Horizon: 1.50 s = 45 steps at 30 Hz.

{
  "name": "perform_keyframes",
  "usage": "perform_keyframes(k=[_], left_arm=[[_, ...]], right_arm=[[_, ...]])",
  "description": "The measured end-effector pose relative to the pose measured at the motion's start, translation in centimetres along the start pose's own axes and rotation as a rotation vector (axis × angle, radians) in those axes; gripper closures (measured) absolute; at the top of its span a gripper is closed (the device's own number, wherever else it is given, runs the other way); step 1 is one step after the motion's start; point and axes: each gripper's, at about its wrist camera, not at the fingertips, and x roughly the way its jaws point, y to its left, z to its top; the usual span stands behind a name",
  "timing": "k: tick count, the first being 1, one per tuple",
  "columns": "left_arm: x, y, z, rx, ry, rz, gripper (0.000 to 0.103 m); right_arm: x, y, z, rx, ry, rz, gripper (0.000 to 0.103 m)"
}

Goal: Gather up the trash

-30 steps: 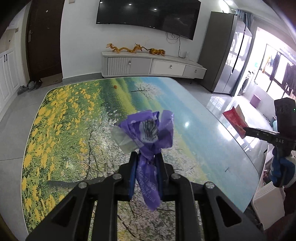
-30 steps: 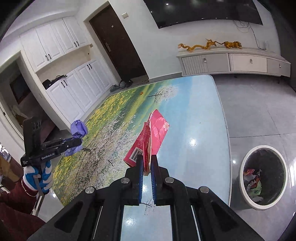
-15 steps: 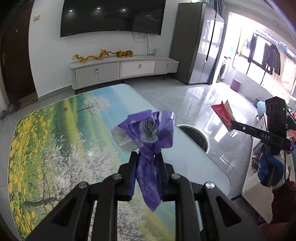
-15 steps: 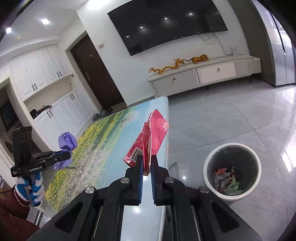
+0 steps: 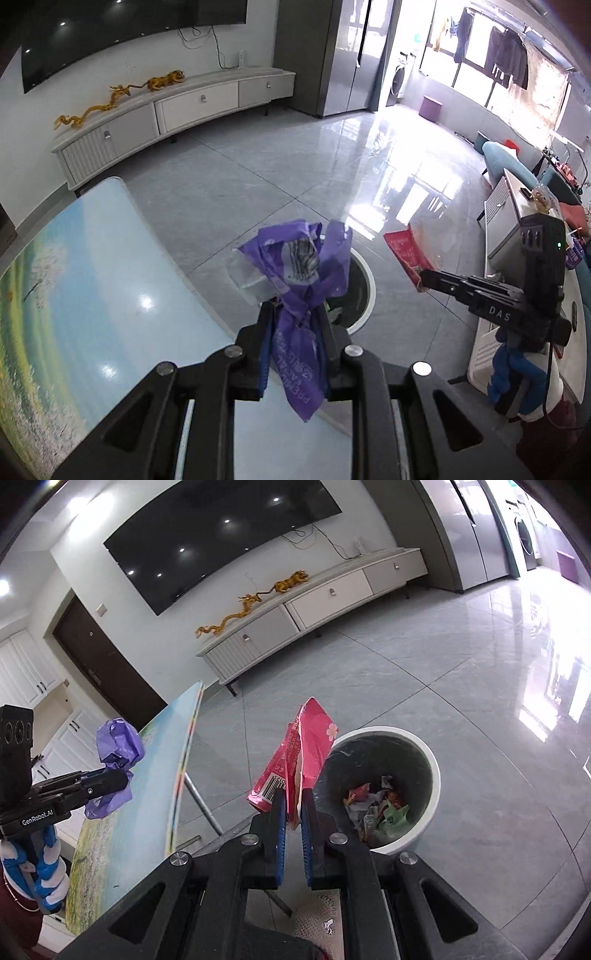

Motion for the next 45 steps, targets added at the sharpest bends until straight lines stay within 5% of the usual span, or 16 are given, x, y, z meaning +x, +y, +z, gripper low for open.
perform_keyframes(k=[8, 10, 11, 12, 13, 15, 20, 27, 34, 45], left_arm=[[8.8, -3.1, 4.4, 0.042, 0.07, -0.024, 0.08], [9.9, -3.3, 4.9, 0.032, 0.072, -0.042, 0.068], [10.2, -3.2, 5.0, 0.028, 0.068, -0.043, 0.053], [10.4, -3.2, 5.2, 0.024, 0.059, -0.045, 0.041], [10.4, -3.2, 5.3, 0.018, 0.05, -0.051, 0.04], [10.4, -3.0, 5.5, 0.009, 0.048, -0.064, 0.039], [9.1, -2.5, 4.9, 0.006, 0.032, -0.036, 0.039], [3.0, -0.1, 3.3, -0.041, -0.082, 0.056, 0.038], [-5.3, 5.3, -1.0, -0.14, -0.214, 0.261, 0.033], [-17.9, 12.7, -8.7, -0.306, -0.394, 0.554, 0.022]], right_arm=[[5.6, -3.4, 2.3, 0.036, 0.071, -0.081, 0.092], [6.8, -4.1, 2.5, 0.054, 0.08, -0.093, 0.092], [7.3, -4.6, 2.5, 0.063, 0.086, -0.1, 0.09], [7.7, -4.9, 2.5, 0.073, 0.091, -0.102, 0.078], [7.9, -5.2, 2.5, 0.084, 0.095, -0.112, 0.062], [7.9, -5.4, 2.4, 0.09, 0.09, -0.122, 0.046], [6.7, -4.7, 2.3, 0.077, 0.09, -0.145, 0.046], [3.5, 0.5, 3.6, -0.01, 0.026, -0.162, 0.045], [1.0, 10.3, 3.5, -0.172, -0.054, -0.097, 0.028], [0.2, 24.7, 0.5, -0.417, -0.126, -0.018, 0.017]])
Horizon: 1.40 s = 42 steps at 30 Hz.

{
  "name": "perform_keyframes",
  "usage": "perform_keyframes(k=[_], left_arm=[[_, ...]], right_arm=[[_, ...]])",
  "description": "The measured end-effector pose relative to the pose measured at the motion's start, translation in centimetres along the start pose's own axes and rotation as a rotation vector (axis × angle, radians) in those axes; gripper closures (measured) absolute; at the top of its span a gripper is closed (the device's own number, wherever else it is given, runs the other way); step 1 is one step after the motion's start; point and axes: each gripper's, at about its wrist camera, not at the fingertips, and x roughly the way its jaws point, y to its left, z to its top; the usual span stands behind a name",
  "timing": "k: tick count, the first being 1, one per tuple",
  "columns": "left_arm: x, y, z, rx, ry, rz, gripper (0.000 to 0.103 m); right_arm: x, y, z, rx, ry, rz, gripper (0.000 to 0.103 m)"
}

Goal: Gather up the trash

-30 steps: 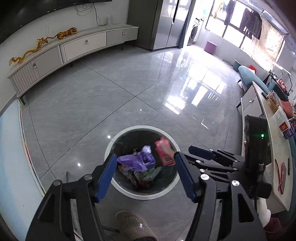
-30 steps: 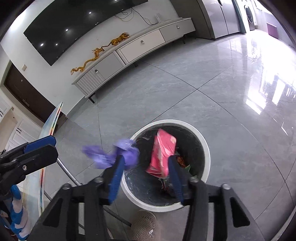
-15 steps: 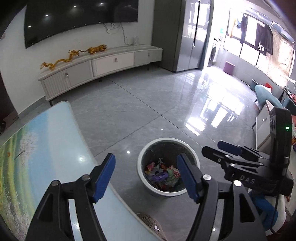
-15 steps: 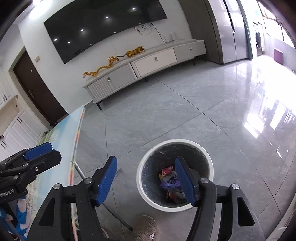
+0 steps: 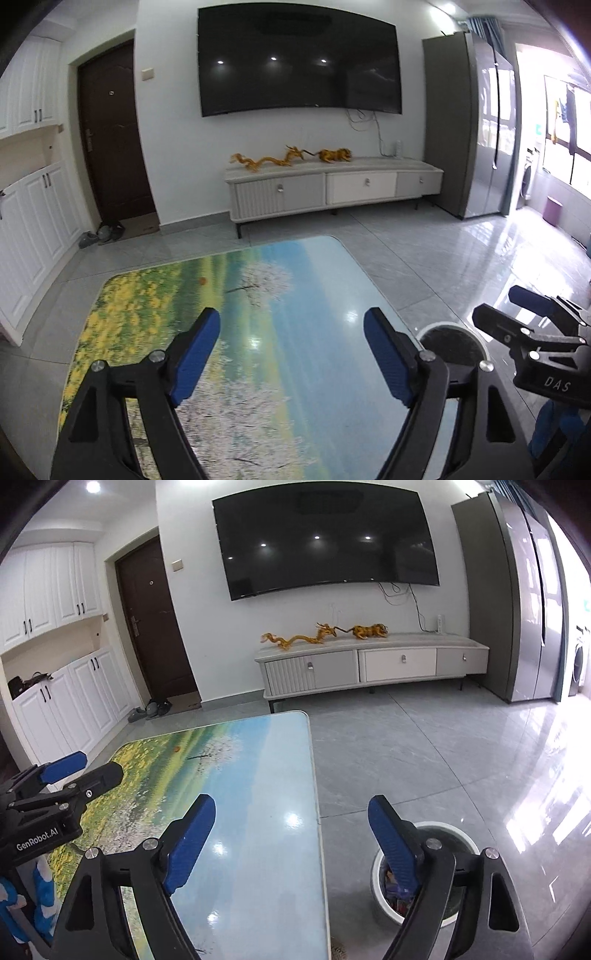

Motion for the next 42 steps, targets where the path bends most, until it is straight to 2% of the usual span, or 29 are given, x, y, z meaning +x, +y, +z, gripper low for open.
perform_keyframes(k=[5, 6, 12, 14, 19, 27, 33, 36, 42], left_arm=[[-3.2, 4.4, -0.1, -0.059, -0.073, 0.074, 0.018], [-3.8, 5.0, -0.3, -0.069, -0.083, 0.088, 0.017], [-6.8, 8.5, -1.4, -0.14, -0.129, 0.149, 0.012], [-7.7, 9.3, -1.9, -0.151, -0.145, 0.18, 0.012], [-9.0, 11.3, -2.9, -0.182, -0.167, 0.238, 0.003], [-9.5, 13.6, -3.5, -0.252, -0.171, 0.329, 0.0], [-9.4, 13.8, -3.8, -0.244, -0.182, 0.394, 0.0], [-8.9, 13.8, -3.7, -0.238, -0.171, 0.405, 0.0], [-7.4, 12.9, -3.2, -0.218, -0.15, 0.402, 0.0]], right_arm=[[-0.4, 4.1, 0.7, -0.059, -0.027, -0.001, 0.012], [-0.5, 4.7, 0.9, -0.064, -0.032, -0.005, 0.008], [-1.2, 7.1, 1.4, -0.084, -0.066, -0.064, 0.0], [-1.5, 7.7, 1.5, -0.09, -0.08, -0.092, 0.0], [-2.2, 8.6, 1.4, -0.079, -0.109, -0.153, 0.0], [-2.3, 8.0, 1.2, -0.071, -0.134, -0.241, 0.0], [-1.9, 5.9, 0.7, -0.042, -0.154, -0.328, 0.0], [-1.6, 4.7, 0.5, -0.021, -0.16, -0.365, 0.0], [-1.0, 3.0, 0.4, -0.002, -0.155, -0.374, 0.0]])
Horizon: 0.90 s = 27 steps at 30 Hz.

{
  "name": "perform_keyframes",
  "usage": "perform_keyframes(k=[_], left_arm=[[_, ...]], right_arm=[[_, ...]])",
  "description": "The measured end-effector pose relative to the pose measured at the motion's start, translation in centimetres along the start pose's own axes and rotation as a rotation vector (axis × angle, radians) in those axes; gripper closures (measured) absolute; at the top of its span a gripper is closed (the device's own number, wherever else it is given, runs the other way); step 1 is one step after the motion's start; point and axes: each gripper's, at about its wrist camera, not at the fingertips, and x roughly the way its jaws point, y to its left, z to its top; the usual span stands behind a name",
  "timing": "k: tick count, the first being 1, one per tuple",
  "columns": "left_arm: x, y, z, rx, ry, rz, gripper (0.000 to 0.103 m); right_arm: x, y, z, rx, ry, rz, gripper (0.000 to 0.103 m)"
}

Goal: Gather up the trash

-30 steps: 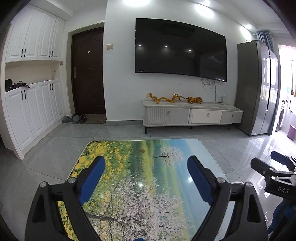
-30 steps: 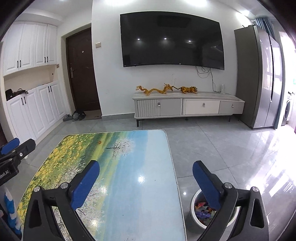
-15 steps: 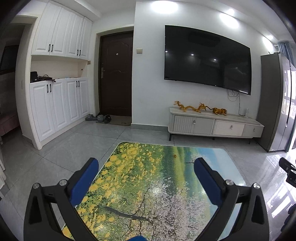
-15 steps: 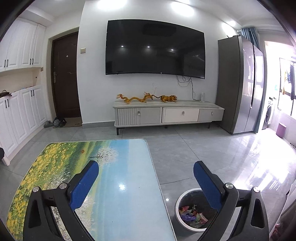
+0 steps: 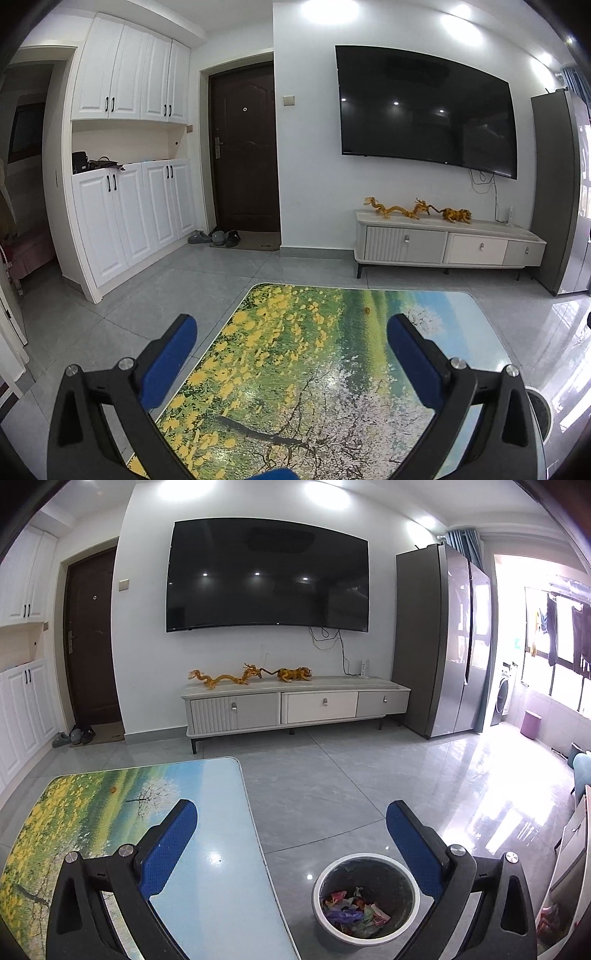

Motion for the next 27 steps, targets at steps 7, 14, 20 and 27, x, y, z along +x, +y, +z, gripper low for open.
perform_keyframes(k=[7, 14, 20, 27], left_arm=[[1.2, -1.6, -0.1, 0.037, 0.021, -0.008, 0.0], [2.2, -2.2, -0.1, 0.041, 0.04, -0.008, 0.0], [2.8, -2.3, -0.3, 0.058, 0.059, -0.013, 0.0], [3.3, -2.0, -0.4, 0.055, 0.07, -0.02, 0.0]], right_arm=[[1.0, -1.0, 0.3, 0.007, -0.003, -0.002, 0.0], [2.0, -1.0, 0.0, 0.001, 0.009, -0.003, 0.0], [2.9, -0.5, -0.3, -0.006, 0.039, 0.008, 0.0], [3.0, -0.1, -0.1, -0.018, 0.044, 0.014, 0.0]])
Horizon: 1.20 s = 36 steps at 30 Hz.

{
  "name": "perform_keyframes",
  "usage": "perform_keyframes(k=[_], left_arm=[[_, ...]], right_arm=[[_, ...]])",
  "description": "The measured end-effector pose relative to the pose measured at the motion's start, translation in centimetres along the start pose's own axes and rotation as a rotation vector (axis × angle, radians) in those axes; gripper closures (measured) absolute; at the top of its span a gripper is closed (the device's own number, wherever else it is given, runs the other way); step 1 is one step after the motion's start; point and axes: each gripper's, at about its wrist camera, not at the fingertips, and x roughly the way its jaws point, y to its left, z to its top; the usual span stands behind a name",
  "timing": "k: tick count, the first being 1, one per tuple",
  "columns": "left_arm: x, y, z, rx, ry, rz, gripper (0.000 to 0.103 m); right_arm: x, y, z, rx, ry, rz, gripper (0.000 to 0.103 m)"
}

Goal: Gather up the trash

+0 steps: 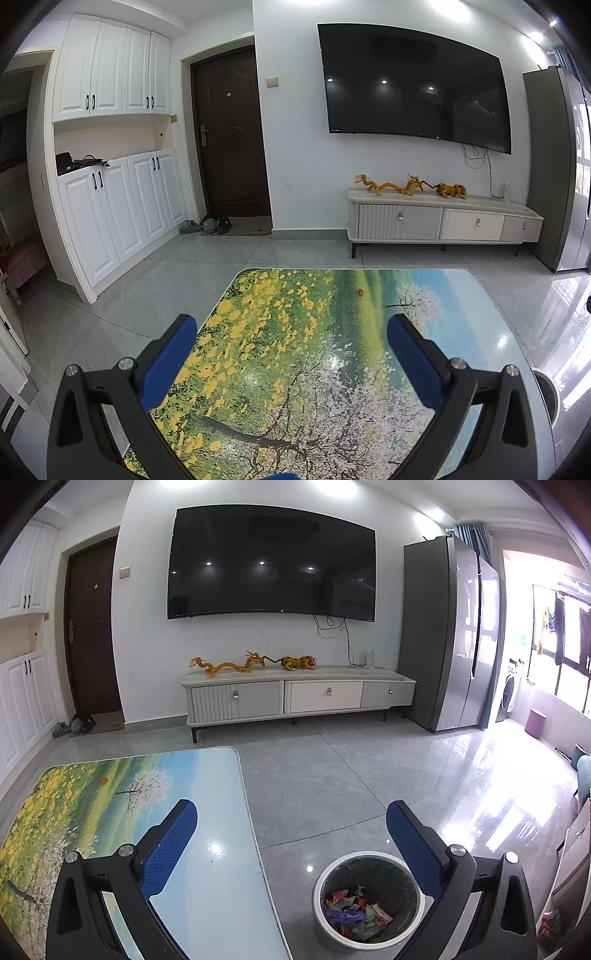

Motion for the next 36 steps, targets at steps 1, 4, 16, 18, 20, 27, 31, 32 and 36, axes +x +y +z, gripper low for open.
perform_keyframes(k=[1, 4, 16, 18, 20, 27, 31, 32, 36], left_arm=[[0.0, 0.0, 0.0, 0.0, 0.0, -0.003, 0.0], [0.0, 0.2, 0.1, 0.002, -0.001, -0.008, 0.0], [-0.7, 1.1, 0.3, -0.021, -0.011, -0.019, 0.0], [-0.7, 1.1, 0.3, -0.023, -0.012, -0.023, 0.0], [-0.8, 1.1, 0.3, -0.025, -0.012, -0.027, 0.0], [-1.0, 1.0, 0.2, -0.026, -0.015, -0.032, 0.0], [-1.1, 1.0, 0.1, -0.029, -0.016, -0.036, 0.0], [-1.2, 1.0, 0.1, -0.029, -0.017, -0.037, 0.0], [-1.2, 1.0, 0.1, -0.029, -0.016, -0.037, 0.0]], right_arm=[[0.0, -0.1, 0.0, 0.001, 0.0, 0.001, 0.0], [-0.1, 0.2, 0.1, -0.005, -0.001, 0.003, 0.0], [-0.8, 0.7, 0.3, -0.019, -0.017, 0.008, 0.0], [-0.9, 0.8, 0.3, -0.02, -0.016, 0.01, 0.0], [-0.9, 0.9, 0.3, -0.022, -0.015, 0.012, 0.0], [-1.1, 1.0, 0.4, -0.024, -0.019, 0.011, 0.0], [-1.2, 1.0, 0.3, -0.027, -0.02, 0.008, 0.0], [-1.4, 1.0, 0.3, -0.027, -0.02, 0.008, 0.0], [-1.4, 0.9, 0.2, -0.028, -0.019, 0.008, 0.0]])
